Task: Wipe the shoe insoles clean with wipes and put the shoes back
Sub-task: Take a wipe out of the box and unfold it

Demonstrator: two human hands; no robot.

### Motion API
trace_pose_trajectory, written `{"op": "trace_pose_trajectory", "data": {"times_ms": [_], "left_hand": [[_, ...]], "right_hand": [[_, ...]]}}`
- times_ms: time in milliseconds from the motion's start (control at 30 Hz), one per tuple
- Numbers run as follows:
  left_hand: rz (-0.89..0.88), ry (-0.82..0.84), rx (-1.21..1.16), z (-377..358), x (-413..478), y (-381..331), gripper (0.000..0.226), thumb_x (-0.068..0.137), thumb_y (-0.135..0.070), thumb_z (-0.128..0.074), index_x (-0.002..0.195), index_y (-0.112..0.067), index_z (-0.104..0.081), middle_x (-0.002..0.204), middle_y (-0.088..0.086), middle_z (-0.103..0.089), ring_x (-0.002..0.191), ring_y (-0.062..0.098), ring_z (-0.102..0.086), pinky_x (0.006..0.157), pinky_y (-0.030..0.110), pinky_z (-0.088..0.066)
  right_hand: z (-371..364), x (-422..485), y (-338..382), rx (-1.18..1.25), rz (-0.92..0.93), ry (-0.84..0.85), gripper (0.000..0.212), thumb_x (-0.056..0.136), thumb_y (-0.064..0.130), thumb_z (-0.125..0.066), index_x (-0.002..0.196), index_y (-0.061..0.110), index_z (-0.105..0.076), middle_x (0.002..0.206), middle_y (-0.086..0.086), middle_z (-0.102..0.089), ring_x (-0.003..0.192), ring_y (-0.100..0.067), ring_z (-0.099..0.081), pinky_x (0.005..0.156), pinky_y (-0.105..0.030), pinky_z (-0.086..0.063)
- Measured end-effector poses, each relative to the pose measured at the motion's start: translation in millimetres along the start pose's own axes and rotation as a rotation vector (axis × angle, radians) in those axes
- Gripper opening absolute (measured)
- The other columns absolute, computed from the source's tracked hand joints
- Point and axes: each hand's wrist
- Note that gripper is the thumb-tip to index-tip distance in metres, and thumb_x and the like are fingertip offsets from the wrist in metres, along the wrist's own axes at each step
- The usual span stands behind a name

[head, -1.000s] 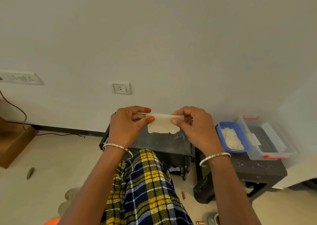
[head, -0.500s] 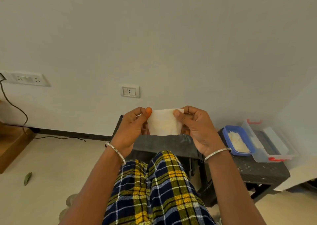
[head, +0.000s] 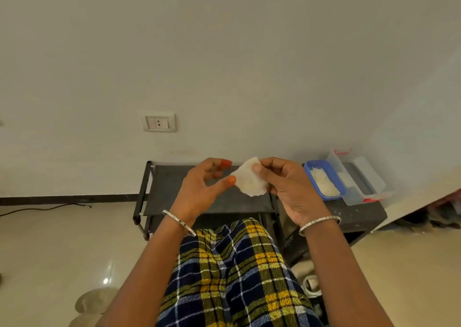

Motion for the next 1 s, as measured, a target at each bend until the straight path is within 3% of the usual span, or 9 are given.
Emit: {"op": "trace_pose_trajectory", "data": {"times_ms": [133, 233, 333, 400, 467, 600, 700, 833, 1000], "left_hand": [[-0.063, 0.205, 0.086, -4, 7, -8, 0.037, 0.084, -0.039, -0.071, 0.12, -0.035, -0.063, 0.122, -0.02, -0.063, 0.12, 0.0, -0.054, 0.101, 0.041, -0.045], [-0.053, 0.25, 0.06, -6, 6, -14, 0.027, 0.083, -0.039, -0.071, 0.103, -0.021, -0.067, 0.111, -0.008, -0.07, 0.11, 0.011, -0.063, 0.1, 0.05, -0.046], [-0.061, 0.261, -0.007, -8, -1, -17, 0.026, 0.083, -0.031, -0.071, 0.098, -0.01, -0.065, 0.098, 0.005, -0.073, 0.096, 0.023, -0.069, 0.092, 0.049, -0.053], [-0.05, 0.226, -0.059, -12, -9, -19, 0.027, 0.084, -0.025, -0.07, 0.104, -0.008, -0.065, 0.093, 0.01, -0.074, 0.09, 0.027, -0.071, 0.085, 0.043, -0.056], [-0.021, 0.132, -0.108, -17, -19, -21, 0.029, 0.085, -0.024, -0.07, 0.111, -0.012, -0.062, 0.089, 0.012, -0.074, 0.087, 0.027, -0.071, 0.08, 0.04, -0.056], [0.001, -0.059, -0.204, -23, -38, -22, 0.033, 0.088, -0.023, -0.067, 0.119, -0.021, -0.059, 0.088, 0.018, -0.073, 0.09, 0.037, -0.069, 0.083, 0.049, -0.057], [-0.004, -0.167, -0.177, -25, -51, -29, 0.02, 0.091, -0.018, -0.065, 0.111, -0.017, -0.066, 0.084, 0.021, -0.072, 0.084, 0.033, -0.07, 0.075, 0.044, -0.059], [0.024, -0.193, -0.141, -32, -65, -38, 0.02, 0.088, -0.015, -0.069, 0.107, -0.011, -0.071, 0.089, 0.014, -0.074, 0.084, 0.021, -0.071, 0.075, 0.033, -0.059], [-0.058, -0.199, 0.023, -43, -77, -49, 0.028, 0.078, -0.008, -0.078, 0.106, -0.012, -0.073, 0.087, 0.003, -0.076, 0.083, 0.01, -0.072, 0.072, 0.016, -0.054]], "right_hand": [[3, 1, 5, -0.165, 0.026, 0.08, 0.029, 0.081, 0.031, -0.071, 0.1, 0.01, -0.074, 0.094, -0.01, -0.075, 0.084, -0.016, -0.067, 0.071, -0.026, -0.055], [10, -1, 12, -0.202, 0.04, 0.104, 0.023, 0.083, 0.032, -0.07, 0.097, 0.013, -0.074, 0.088, -0.007, -0.075, 0.078, -0.015, -0.068, 0.064, -0.024, -0.053], [16, -6, 12, -0.174, 0.033, 0.073, 0.015, 0.091, 0.025, -0.068, 0.095, 0.012, -0.074, 0.079, -0.001, -0.071, 0.067, -0.008, -0.062, 0.052, -0.02, -0.046], [16, -7, 7, -0.131, -0.001, 0.055, 0.019, 0.089, 0.03, -0.069, 0.097, 0.013, -0.074, 0.085, -0.001, -0.072, 0.076, -0.01, -0.064, 0.06, -0.025, -0.053], [13, -9, 1, -0.03, -0.078, 0.057, 0.035, 0.082, 0.04, -0.069, 0.105, 0.013, -0.073, 0.099, -0.004, -0.072, 0.093, -0.019, -0.065, 0.081, -0.038, -0.056], [5, -22, -15, 0.349, -0.23, 0.152, 0.055, 0.076, 0.036, -0.07, 0.126, 0.016, -0.06, 0.107, -0.003, -0.068, 0.107, -0.031, -0.065, 0.098, -0.049, -0.051], [5, -35, -25, 0.568, -0.219, 0.208, 0.065, 0.077, 0.018, -0.073, 0.138, 0.023, -0.049, 0.117, -0.008, -0.069, 0.112, -0.034, -0.066, 0.094, -0.047, -0.056], [10, -50, -26, 0.519, -0.139, 0.178, 0.073, 0.073, 0.001, -0.077, 0.136, 0.029, -0.054, 0.116, -0.017, -0.069, 0.107, -0.032, -0.069, 0.079, -0.037, -0.059], [14, -64, -17, 0.257, 0.068, 0.094, 0.035, 0.086, -0.001, -0.07, 0.116, 0.017, -0.071, 0.108, -0.018, -0.072, 0.105, -0.033, -0.069, 0.078, -0.032, -0.06]]}}
Point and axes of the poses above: each hand's wrist, its own x-axis towards the middle knuckle, its own z-axis out of the back of the hand, y = z × x
